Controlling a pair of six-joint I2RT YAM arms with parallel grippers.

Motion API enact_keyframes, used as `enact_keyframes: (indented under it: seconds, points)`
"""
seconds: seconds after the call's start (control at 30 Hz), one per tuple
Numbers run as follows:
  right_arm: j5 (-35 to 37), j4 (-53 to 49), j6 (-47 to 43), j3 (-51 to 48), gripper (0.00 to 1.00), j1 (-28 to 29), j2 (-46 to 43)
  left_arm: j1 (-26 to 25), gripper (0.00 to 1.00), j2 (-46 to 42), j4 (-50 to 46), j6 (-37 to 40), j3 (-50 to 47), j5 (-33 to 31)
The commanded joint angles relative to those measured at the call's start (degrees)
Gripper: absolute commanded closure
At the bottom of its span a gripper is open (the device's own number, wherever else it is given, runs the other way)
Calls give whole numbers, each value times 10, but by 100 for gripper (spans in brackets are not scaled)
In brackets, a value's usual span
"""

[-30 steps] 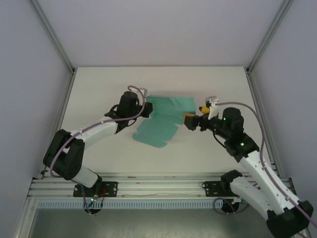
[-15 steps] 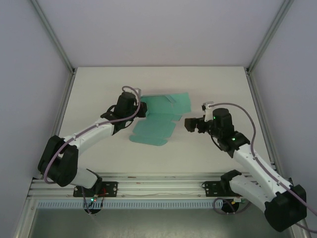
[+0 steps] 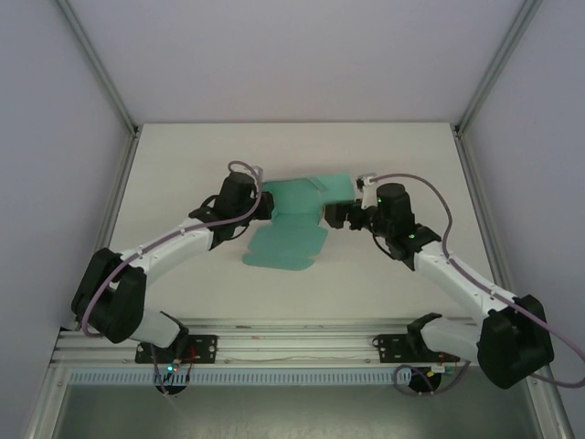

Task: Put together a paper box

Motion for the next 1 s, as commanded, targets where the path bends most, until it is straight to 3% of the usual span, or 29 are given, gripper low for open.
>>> enact_keyframes:
  seconds: [0.0, 0.23, 0.37, 0.6, 0.87, 0.97]
  points:
    - [80, 31, 6, 21, 0, 29, 22, -14, 100, 8, -15, -21, 28, -19]
    - [337, 52, -22, 15, 0, 116, 74, -27, 100, 9, -25, -40, 42, -23]
    - [419, 41, -44, 29, 0, 148, 104, -28, 100, 9, -30, -55, 44, -24]
    - [408, 38, -28, 11, 0, 148, 57, -29, 100, 11, -44, -48, 36, -59]
    - [313, -102, -22, -16, 0, 130, -120, -28, 100, 12, -63, 1, 11, -118]
    - [275, -134, 0, -29, 0, 86, -185, -28, 100, 4, -49, 17, -2, -112]
